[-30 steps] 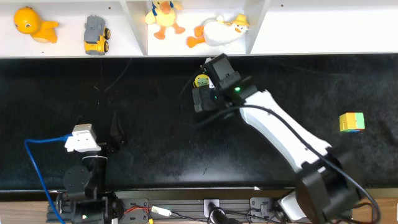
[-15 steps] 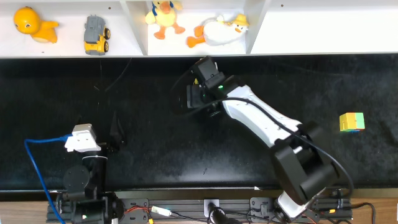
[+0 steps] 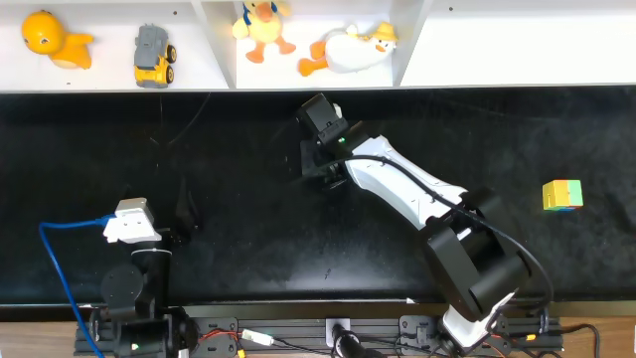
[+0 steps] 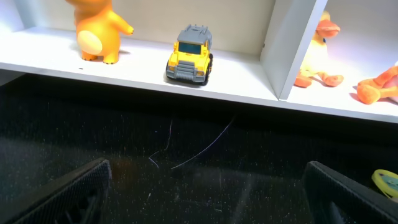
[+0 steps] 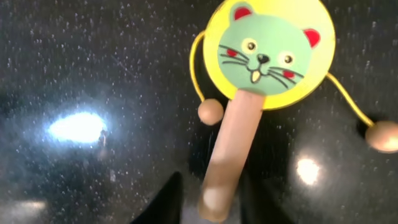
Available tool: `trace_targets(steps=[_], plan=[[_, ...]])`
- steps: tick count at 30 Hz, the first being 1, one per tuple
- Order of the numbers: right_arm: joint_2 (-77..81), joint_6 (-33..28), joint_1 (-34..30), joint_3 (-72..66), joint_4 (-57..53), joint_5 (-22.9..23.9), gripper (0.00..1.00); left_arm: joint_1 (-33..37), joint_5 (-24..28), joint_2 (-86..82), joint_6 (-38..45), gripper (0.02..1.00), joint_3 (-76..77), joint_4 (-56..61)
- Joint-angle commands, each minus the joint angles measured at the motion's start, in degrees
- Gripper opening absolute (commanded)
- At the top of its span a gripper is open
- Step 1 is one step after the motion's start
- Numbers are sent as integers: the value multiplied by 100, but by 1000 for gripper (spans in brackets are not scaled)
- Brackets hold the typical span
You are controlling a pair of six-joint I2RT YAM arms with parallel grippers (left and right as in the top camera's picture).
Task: Store Toys
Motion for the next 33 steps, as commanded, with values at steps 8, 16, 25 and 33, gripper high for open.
trace_targets(steps=[8, 16, 25, 33], plan=[[103, 63, 15, 116, -11, -26, 47, -37, -72, -70, -59, 998, -55, 15], [28, 52, -37, 787, -787, -264, 45, -37, -72, -70, -61, 998, -55, 15], [-826, 59, -31, 1729, -2385, -179, 45, -37, -72, -70, -59, 998, -55, 15], [-1843, 520, -17, 1537, -3982, 107, 45, -37, -72, -70, -61, 998, -55, 15]])
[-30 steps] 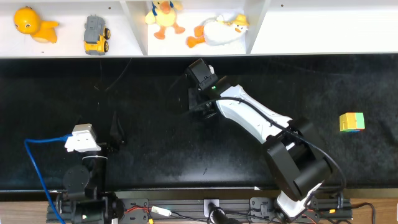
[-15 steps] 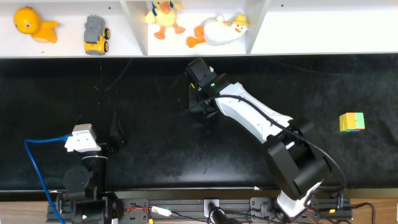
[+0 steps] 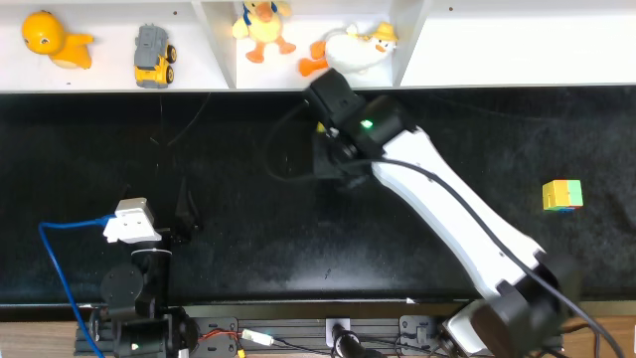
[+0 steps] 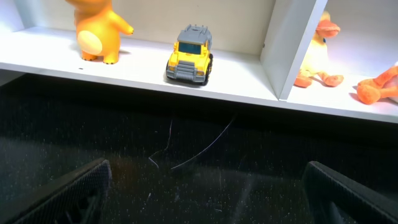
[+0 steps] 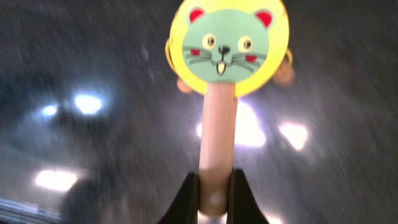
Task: Store Toys
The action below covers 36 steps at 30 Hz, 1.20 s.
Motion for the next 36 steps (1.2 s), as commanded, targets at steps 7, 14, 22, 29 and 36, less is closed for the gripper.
trace_targets(steps=[7, 14, 22, 29, 36], plan=[[-1113, 772, -549, -511, -680, 719, 45, -37, -72, -70, -61, 998, -55, 15], [-1513, 304, -1888, -837, -505, 785, 47, -37, -72, -70, -61, 998, -55, 15], [-1469, -713, -3198, -837, 656, 457, 45, -37, -72, -70, -61, 998, -55, 15], [-861, -1257, -3960, -835, 1648, -55, 47, -37, -72, -70, -61, 998, -55, 15], [-35, -1687, -3978, -835, 2614, -140, 47, -35, -72, -70, -61, 996, -55, 15]])
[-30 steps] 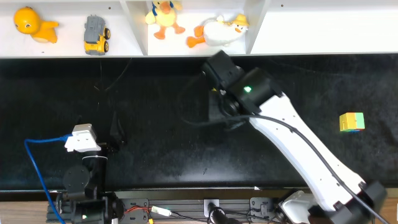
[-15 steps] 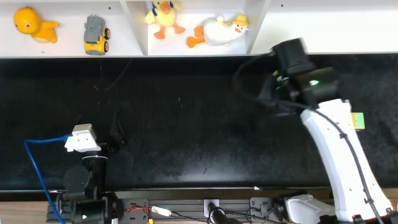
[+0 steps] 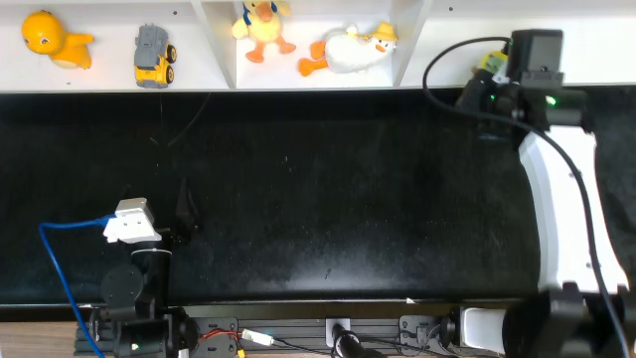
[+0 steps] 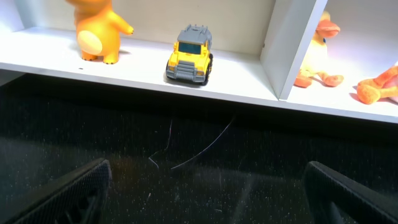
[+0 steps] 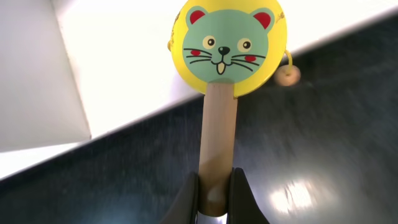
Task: Store Toys
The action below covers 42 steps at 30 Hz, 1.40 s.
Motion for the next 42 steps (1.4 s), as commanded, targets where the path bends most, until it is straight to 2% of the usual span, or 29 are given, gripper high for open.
trace_targets(steps=[1, 6, 8, 15, 19, 22, 23, 24, 29, 30, 31, 32, 34, 40, 42], plan=[[439, -442, 15, -35, 468, -229, 45, -37, -72, -70, -61, 998, -55, 15], [780, -809, 15, -15, 1113, -431, 45, -35, -72, -70, -61, 998, -55, 15], [883, -1228, 22, -2, 1320, -501, 47, -35, -72, -70, -61, 998, -55, 15], [1025, -2284, 20, 72, 1311, -857, 45, -37, -72, -70, -61, 998, -55, 15], [1025, -2627, 26, 72, 1303, -946, 47, -37, -72, -70, -61, 996, -55, 15], [1025, -2651, 26, 72, 1311, -962, 45, -37, -72, -70, -59, 998, -55, 15], [1025, -2634, 15, 72, 1325, -957, 130, -35, -72, -70, -61, 998, -55, 15], [1025, -2583, 7, 72, 1355, -942, 165, -37, -72, -70, -61, 998, -55, 15], [1025, -2455, 4, 72, 1657, -782, 185, -35, -72, -70, -61, 998, -55, 15], [1025, -2426, 4, 72, 1700, -785, 246, -37, -72, -70, -61, 998, -55, 15], [1025, -2361, 4, 72, 1720, -785, 415, -37, -72, -70, -61, 996, -55, 15], [1023, -2253, 4, 72, 1725, -787, 511, -37, -72, -70, -61, 998, -55, 15], [1021, -2041, 4, 74, 1679, -787, 577, -37, -72, -70, -61, 998, -55, 15], [785, -1657, 15, 374, 866, -726, 998, -37, -72, -70, -61, 998, -55, 15], [573, -1338, 15, 560, 424, -525, 998, -37, -72, -70, -61, 998, -55, 15]])
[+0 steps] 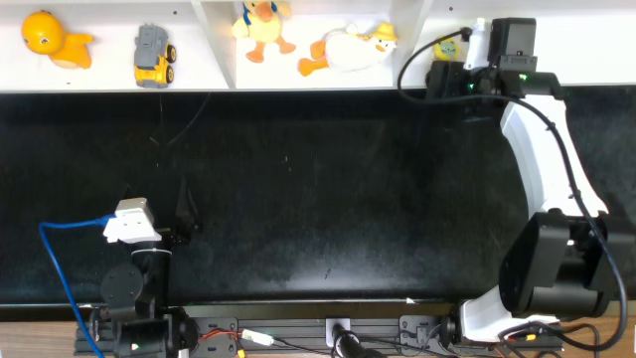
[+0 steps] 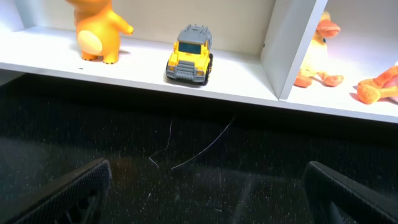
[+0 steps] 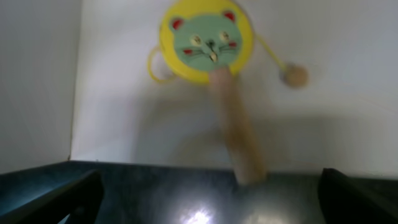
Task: Store Toys
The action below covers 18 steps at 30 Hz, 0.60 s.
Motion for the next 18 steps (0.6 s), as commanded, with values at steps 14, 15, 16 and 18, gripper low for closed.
trace_targets(steps=[14, 15, 16, 18], plan=[[-2852, 4426, 2, 634, -3888, 2103, 998, -37, -72, -70, -61, 998, -55, 17], [-3018, 4758, -20, 634, -4100, 2295, 998, -37, -72, -70, -61, 998, -55, 17], [-3169, 4983, -59, 629, -4240, 2446, 998, -37, -72, -70, -61, 998, -55, 17], [-3390, 5200, -192, 605, -4385, 2706, 998, -37, -72, -70, -61, 998, -55, 17]])
